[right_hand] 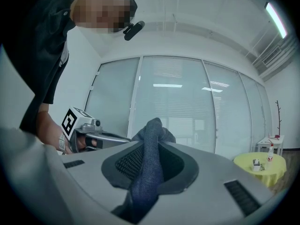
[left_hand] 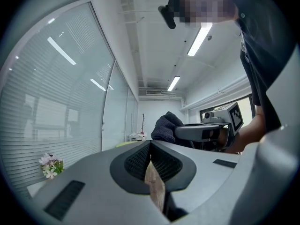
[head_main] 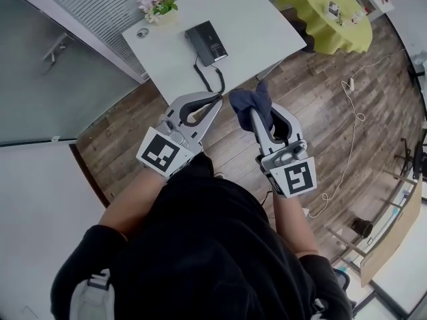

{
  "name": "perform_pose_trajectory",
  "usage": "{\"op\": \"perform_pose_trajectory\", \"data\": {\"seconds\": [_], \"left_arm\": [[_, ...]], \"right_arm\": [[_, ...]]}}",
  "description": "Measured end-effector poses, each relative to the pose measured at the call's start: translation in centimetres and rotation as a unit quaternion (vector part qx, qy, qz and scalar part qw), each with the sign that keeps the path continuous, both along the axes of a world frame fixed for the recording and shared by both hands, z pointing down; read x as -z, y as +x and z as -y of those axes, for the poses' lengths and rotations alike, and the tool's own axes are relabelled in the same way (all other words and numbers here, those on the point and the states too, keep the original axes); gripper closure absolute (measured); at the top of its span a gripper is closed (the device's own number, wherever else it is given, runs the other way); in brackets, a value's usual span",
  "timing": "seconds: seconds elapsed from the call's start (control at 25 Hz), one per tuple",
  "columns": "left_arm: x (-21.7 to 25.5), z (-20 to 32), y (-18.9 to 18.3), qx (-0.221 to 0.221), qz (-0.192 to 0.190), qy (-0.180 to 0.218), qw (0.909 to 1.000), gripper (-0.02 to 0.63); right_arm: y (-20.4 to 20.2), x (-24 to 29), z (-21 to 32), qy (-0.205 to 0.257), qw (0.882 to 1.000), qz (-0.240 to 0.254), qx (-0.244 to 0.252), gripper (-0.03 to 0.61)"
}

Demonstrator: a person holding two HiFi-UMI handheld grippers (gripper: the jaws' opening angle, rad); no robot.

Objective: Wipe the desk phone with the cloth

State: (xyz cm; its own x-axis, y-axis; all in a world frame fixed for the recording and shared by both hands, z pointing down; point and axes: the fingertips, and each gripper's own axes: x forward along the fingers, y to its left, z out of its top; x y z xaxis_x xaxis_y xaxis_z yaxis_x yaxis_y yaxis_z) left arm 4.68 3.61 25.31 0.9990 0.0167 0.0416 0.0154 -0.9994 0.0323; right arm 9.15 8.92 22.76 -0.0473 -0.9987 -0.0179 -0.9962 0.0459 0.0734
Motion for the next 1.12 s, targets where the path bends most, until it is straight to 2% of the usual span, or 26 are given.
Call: {"op": "perform_pose_trajectory", "data": {"seconds": [0.32, 0.68, 0.88, 1.12], "left_arm": [[-0.5, 6.1, 1.2, 0.003, -0.001, -0.001, 1.0, 0.603], [-2.1, 10.3, 2.3, 0.012, 0.013, -0.004, 0.9998, 0.603], [-3.3, 12.3, 3.6, 0.039, 0.022, -0.01, 0.999, 0.603], [-4.7, 14.6, 6.2, 0.084, 0.037, -0.008, 0.9958, 0.603]], "right_arm": [[1.2, -0.2, 6.2, -0.007, 1.0, -0.004, -0.003, 0.488], [2.6, -1.7, 11.0, -0.013, 1.0, 0.008, 0.005, 0.488], [4.8, -3.1, 12.9, -0.022, 0.999, 0.015, 0.023, 0.488], [7.9, -4.7, 16.1, -0.029, 0.997, 0.03, 0.068, 0.488]]}}
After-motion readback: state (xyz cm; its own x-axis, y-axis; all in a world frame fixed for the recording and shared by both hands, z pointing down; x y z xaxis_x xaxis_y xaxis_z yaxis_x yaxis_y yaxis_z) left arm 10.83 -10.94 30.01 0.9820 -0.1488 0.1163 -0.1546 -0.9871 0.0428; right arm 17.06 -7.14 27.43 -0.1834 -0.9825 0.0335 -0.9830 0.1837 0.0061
